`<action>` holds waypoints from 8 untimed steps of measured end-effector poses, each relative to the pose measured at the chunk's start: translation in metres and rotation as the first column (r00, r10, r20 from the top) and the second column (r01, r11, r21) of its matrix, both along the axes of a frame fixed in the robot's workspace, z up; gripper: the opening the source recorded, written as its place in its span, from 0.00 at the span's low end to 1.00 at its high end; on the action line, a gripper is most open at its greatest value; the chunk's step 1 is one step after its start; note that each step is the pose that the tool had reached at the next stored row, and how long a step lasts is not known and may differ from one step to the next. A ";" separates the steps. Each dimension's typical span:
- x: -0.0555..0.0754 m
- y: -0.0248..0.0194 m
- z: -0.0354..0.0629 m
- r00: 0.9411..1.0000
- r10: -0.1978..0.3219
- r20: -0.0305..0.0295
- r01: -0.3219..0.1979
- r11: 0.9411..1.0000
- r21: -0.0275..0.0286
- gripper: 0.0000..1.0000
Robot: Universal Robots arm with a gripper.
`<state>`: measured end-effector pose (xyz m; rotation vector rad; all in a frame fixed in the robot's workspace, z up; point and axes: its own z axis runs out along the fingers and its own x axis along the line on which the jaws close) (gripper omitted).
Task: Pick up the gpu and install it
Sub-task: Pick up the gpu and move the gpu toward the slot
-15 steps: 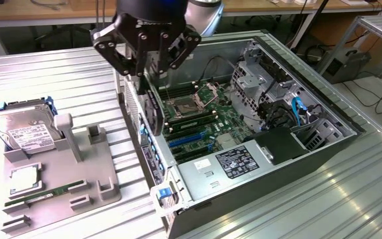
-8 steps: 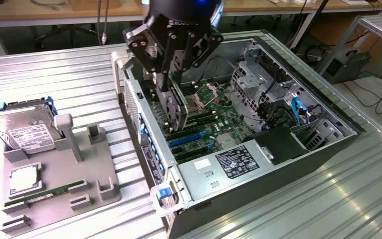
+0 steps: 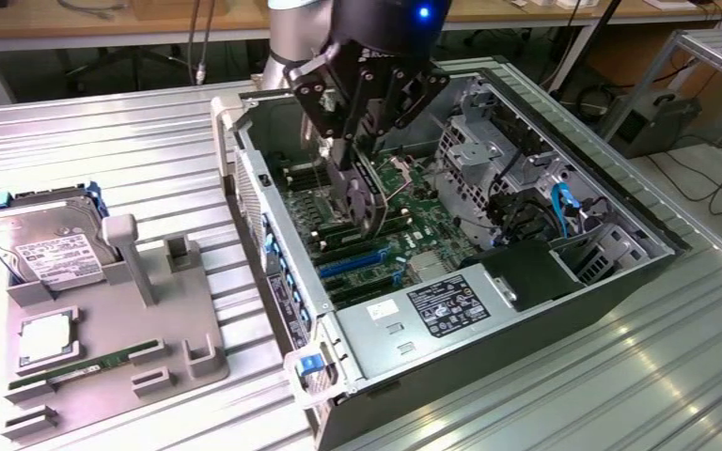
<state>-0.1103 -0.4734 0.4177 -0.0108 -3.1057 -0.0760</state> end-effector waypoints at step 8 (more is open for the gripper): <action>0.040 0.0122 -0.0160 1.000 0.000 -0.002 0.000 1.000 0.000 0.26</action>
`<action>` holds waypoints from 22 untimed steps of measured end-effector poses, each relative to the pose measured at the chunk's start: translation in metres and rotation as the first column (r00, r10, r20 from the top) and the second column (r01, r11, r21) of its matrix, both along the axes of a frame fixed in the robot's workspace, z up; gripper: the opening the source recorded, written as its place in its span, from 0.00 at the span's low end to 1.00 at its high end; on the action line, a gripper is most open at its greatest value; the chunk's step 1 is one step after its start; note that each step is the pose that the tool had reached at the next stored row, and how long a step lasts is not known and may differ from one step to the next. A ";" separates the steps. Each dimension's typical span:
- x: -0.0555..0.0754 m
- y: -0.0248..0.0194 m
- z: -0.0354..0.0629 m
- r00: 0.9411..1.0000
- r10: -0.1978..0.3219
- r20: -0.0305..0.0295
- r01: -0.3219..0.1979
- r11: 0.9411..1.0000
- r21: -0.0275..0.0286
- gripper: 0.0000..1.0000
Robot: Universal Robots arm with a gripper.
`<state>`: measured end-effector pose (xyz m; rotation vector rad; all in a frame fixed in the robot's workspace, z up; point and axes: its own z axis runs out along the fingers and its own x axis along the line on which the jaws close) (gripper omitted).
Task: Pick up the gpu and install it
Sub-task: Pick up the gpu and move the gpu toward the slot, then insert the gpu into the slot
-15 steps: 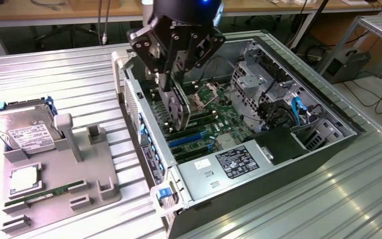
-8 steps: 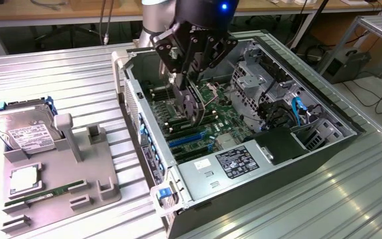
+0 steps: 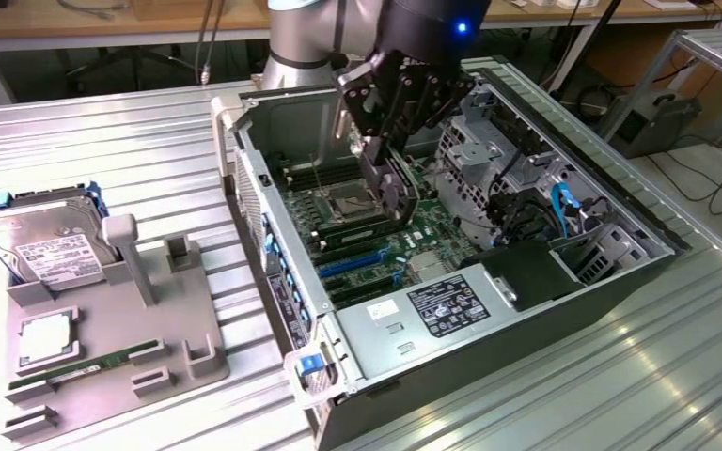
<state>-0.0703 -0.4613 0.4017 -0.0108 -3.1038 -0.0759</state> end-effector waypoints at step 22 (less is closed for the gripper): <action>0.033 0.0045 -0.0188 1.000 0.000 -0.004 0.000 1.000 0.000 0.26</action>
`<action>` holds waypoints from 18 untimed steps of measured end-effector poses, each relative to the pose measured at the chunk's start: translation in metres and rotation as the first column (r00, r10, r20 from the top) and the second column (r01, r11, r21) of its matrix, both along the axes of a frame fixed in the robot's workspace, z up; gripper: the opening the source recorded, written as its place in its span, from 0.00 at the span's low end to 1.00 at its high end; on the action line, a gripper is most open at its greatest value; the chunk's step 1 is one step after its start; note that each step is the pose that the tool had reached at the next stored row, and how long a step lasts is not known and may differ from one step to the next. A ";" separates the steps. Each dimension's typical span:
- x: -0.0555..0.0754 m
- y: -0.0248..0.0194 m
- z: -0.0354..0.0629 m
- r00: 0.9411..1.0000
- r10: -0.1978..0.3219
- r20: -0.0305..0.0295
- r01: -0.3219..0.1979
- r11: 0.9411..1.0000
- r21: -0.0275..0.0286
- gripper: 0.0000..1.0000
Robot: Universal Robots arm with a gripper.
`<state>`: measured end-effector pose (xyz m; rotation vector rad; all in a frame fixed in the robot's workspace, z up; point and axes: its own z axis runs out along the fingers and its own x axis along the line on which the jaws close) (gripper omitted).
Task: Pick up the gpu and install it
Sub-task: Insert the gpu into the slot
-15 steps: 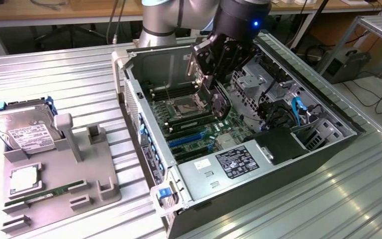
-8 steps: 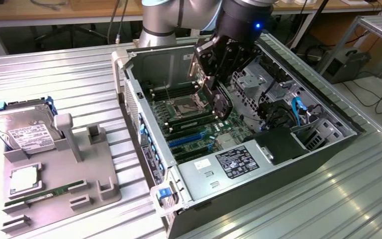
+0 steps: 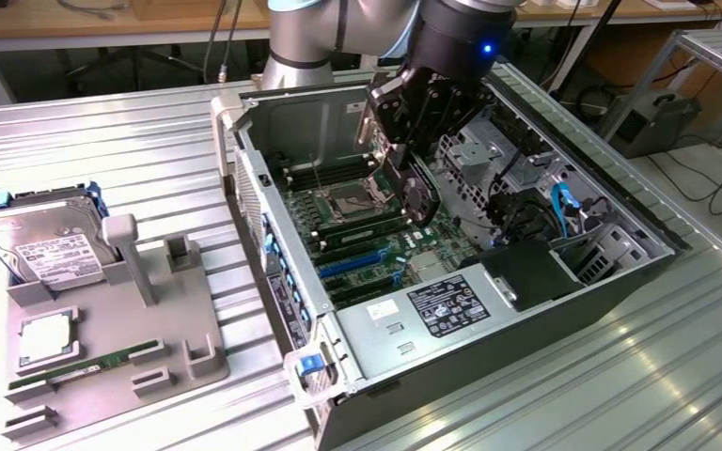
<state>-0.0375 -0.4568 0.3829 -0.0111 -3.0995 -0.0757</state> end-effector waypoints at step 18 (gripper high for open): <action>0.000 0.0000 -0.0008 0.964 0.264 0.007 -0.264 0.964 0.018 0.26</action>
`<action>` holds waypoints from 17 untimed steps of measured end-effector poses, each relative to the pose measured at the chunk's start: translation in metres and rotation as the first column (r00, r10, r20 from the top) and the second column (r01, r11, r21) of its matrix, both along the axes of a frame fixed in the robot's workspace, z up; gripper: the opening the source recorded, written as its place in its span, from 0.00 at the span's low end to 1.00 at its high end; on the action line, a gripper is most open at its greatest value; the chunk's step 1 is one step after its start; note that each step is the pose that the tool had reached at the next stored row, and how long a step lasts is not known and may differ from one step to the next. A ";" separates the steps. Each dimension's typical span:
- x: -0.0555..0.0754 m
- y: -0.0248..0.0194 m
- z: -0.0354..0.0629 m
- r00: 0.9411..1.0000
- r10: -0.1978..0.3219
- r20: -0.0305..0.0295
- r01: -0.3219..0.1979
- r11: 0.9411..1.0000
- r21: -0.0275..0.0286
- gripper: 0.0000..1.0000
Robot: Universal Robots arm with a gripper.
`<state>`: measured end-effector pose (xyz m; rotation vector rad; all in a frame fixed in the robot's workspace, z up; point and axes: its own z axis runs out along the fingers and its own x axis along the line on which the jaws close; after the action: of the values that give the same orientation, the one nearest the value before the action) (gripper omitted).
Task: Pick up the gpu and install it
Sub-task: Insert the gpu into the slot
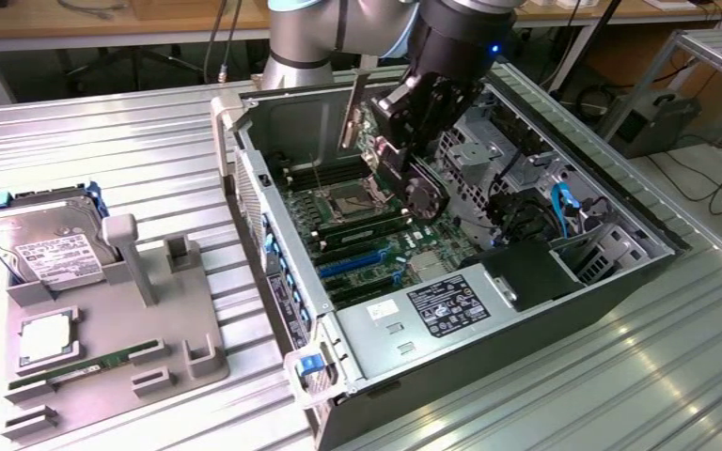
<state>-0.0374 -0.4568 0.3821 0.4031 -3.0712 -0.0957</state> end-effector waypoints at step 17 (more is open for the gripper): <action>0.000 0.0000 -0.0055 0.941 0.338 0.023 -0.338 0.941 0.000 0.26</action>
<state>-0.0375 -0.4568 0.3767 0.9296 -2.9691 -0.0847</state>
